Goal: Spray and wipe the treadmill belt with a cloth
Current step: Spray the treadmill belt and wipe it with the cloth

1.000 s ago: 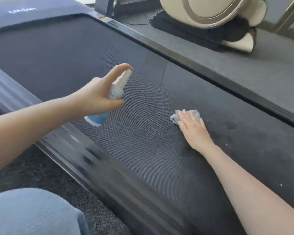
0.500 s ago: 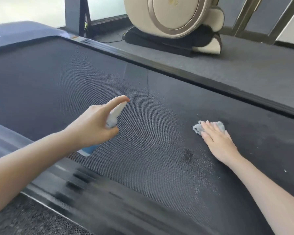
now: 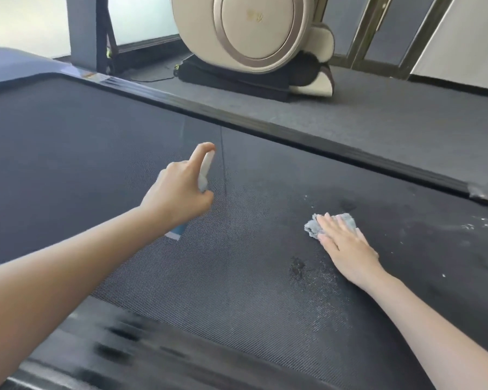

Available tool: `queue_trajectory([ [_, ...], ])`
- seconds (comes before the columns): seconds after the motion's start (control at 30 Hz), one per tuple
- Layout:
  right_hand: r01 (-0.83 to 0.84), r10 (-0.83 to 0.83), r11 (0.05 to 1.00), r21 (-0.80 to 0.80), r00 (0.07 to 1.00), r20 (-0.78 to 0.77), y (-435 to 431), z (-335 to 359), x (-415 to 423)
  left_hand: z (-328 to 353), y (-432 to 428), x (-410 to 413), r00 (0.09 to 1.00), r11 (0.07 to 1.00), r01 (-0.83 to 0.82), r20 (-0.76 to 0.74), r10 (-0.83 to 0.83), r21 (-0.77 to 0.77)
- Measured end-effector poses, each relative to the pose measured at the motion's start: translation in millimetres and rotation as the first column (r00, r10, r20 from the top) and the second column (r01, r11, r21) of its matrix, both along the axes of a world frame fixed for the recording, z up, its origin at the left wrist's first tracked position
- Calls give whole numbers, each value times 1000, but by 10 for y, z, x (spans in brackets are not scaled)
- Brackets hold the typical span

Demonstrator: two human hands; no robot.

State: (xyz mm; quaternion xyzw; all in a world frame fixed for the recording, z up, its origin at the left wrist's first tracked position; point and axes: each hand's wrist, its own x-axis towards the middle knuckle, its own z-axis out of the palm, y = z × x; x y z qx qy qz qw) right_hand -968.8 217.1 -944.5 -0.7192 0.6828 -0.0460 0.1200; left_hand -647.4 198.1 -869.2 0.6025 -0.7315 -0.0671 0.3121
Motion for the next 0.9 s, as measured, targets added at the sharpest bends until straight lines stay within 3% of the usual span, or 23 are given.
queue_trajectory([
  [0.23,-18,17,999,-37,999,-30,0,-12,-7,-61,-395,-258,996,991,-87,-35,84,-98],
  [0.37,-25,24,999,-43,999,-23,-11,-32,-16,-67,-646,-360,991,993,-112,-71,110,-33],
  [0.63,-30,29,995,-95,999,-19,-46,-113,-55,24,-1284,-778,997,999,-7,-80,11,47],
  [0.9,-33,30,993,-117,999,-32,-73,-156,-72,-67,-1591,-1006,989,991,-132,-61,132,5],
])
